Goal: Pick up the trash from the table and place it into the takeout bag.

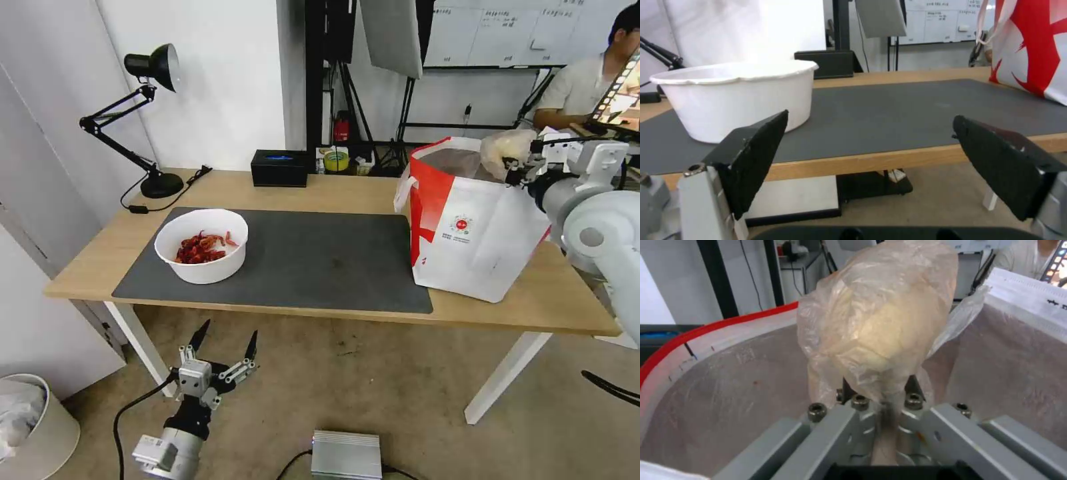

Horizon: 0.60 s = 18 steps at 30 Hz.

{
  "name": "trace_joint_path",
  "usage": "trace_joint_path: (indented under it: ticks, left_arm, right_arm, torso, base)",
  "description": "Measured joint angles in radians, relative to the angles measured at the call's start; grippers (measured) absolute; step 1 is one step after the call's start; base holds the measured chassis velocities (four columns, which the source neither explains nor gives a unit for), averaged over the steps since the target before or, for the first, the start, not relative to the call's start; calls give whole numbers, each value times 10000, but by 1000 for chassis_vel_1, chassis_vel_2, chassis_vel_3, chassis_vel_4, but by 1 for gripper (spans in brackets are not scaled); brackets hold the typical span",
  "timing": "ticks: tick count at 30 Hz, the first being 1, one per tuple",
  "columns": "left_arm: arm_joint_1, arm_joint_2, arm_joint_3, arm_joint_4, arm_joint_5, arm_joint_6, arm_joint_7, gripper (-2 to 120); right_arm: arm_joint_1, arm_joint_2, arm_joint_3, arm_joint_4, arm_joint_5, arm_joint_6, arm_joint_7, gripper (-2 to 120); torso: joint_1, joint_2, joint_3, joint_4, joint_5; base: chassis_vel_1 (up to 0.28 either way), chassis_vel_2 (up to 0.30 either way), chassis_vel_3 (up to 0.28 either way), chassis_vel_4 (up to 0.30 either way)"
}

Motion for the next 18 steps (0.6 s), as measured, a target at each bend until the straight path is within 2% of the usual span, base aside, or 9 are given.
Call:
trace_joint_path:
  ticks: [2, 4, 6, 9, 10, 13, 14, 17, 18]
  left_arm:
    - [0, 9, 0, 0, -21, 4, 0, 100]
    - [-3, 34, 7, -6, -127, 29, 0, 100]
    - [-6, 36, 9, -6, -135, 33, 0, 100]
    - [-36, 44, 33, -6, -148, 48, 0, 100]
    - [-36, 44, 33, -6, -148, 48, 0, 100]
    - [-76, 73, 33, -5, -154, 55, 0, 100]
    - [-76, 73, 33, -5, -154, 55, 0, 100]
    - [-92, 84, 17, -2, -162, 58, 0, 100]
    - [-92, 84, 17, -2, -162, 58, 0, 100]
  right_arm:
    - [-39, -4, 38, 26, 16, 6, 4, 6]
    - [-171, -9, 166, 137, 105, 29, 86, 17]
    - [-203, -10, 178, 163, 113, 32, 109, 21]
    - [-348, 17, 227, 296, 114, 38, 164, 37]
    - [-348, 17, 227, 296, 114, 38, 164, 37]
    - [-408, 28, 232, 331, 89, 43, 166, 50]
    - [-408, 28, 232, 331, 89, 43, 166, 50]
    - [-419, -4, 240, 332, 68, 43, 150, 65]
    - [-419, -4, 240, 332, 68, 43, 150, 65]
  torso:
    - [0, 0, 0, 0, 0]
    - [0, 1, 0, -1, 0]
    - [0, 0, 0, -1, 0]
    - [0, 0, 0, -1, 0]
    - [0, 0, 0, -1, 0]
    - [0, 0, 0, 0, 0]
    - [0, 0, 0, 0, 0]
    - [0, 0, 0, 0, 0]
    - [0, 0, 0, 0, 0]
  base:
    - [0, 0, 0, 0]
    - [0, 0, 0, 0]
    - [0, 0, 0, 0]
    - [0, 0, 0, 0]
    - [0, 0, 0, 0]
    - [0, 0, 0, 0]
    - [0, 0, 0, 0]
    - [0, 0, 0, 0]
    - [0, 0, 0, 0]
